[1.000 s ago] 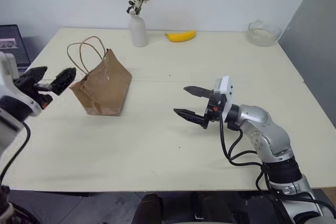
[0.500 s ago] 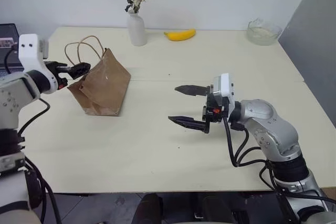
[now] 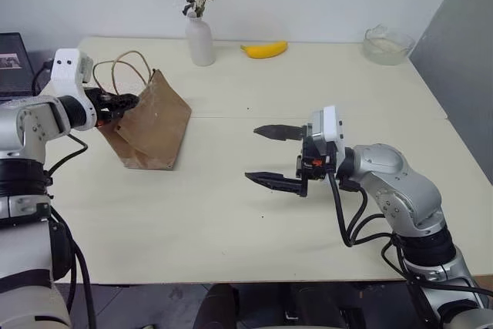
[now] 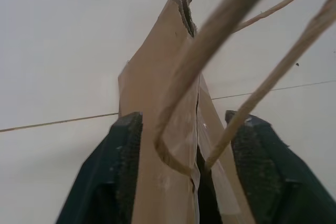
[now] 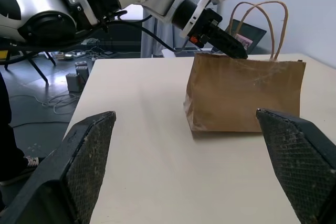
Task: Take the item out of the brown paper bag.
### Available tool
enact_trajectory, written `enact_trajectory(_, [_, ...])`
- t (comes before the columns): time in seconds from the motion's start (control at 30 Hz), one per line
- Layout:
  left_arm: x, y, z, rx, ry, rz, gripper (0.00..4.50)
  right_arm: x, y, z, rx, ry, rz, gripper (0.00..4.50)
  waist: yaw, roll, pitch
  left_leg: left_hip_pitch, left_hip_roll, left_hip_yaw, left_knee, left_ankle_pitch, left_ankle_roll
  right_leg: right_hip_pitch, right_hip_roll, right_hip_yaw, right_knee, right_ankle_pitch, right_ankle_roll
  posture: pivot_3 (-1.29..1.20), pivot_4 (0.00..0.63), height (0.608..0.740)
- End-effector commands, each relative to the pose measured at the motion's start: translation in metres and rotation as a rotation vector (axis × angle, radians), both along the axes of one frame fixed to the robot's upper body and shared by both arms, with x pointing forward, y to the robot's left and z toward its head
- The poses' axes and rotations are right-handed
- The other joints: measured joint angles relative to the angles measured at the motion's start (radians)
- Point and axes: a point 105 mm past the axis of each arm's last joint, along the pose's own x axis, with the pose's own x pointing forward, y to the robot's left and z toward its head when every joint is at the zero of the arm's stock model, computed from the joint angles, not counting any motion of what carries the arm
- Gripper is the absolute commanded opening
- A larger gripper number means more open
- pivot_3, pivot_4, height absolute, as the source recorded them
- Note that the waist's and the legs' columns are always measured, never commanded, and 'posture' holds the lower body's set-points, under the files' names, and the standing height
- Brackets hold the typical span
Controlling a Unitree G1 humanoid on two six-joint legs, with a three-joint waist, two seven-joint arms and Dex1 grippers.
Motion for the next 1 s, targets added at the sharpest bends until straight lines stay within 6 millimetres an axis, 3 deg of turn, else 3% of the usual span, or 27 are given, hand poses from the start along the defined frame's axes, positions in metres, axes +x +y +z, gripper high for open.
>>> enact_trajectory(0.03, [0.0,-0.002,0.014,0.034,-0.033,-0.034,1.13,-0.006,0.001,0.012,0.023,-0.043,0.017,4.5,0.0,0.0,0.0,0.0,0.0,0.0,0.0,0.0,0.0,0.0,0.0,0.0,0.0,0.0,0.0,0.0,0.15,0.74])
enact_trajectory(0.17, [-0.001,0.0,0.01,0.069,-0.004,-0.044,0.03,-0.006,0.001,0.012,0.025,-0.042,0.016,4.5,-0.001,0.0,0.0,0.0,-0.001,0.0,0.001,0.0,0.0,-0.001,-0.001,0.0,0.003,0.0,0.0,0.0,0.15,0.74])
enact_trajectory(0.37, [-0.003,0.005,0.007,0.092,0.018,-0.045,0.03,-0.005,0.001,0.012,0.035,-0.035,0.013,4.5,-0.003,0.0,0.0,0.001,0.0,0.0,0.001,0.0,0.0,-0.001,0.0,0.0,0.006,0.0,0.0,0.0,0.15,0.74])
enact_trajectory(0.63, [-0.001,-0.009,0.047,0.183,-0.129,-0.18,0.03,-0.003,0.0,0.011,0.035,-0.029,0.007,4.5,-0.003,0.0,0.0,0.0,-0.001,0.0,0.002,0.0,0.0,-0.001,0.0,0.0,0.006,0.0,0.0,0.0,0.15,0.74])
enact_trajectory(0.8, [-0.001,-0.034,0.065,0.281,-0.214,-0.376,0.03,-0.002,-0.003,0.005,0.026,-0.019,-0.021,4.5,-0.003,0.0,0.0,0.0,-0.001,0.0,0.002,0.0,0.0,-0.001,0.0,0.0,0.006,0.0,0.0,0.0,0.15,0.74])
enact_trajectory(1.0, [0.002,-0.065,0.074,0.362,-0.308,-0.583,0.03,0.0,-0.013,-0.008,0.016,-0.004,-0.097,4.5,-0.001,-0.001,0.0,0.0,-0.001,0.001,0.002,0.0,0.0,-0.001,0.0,0.0,0.006,0.0,0.0,0.0,0.15,0.74])
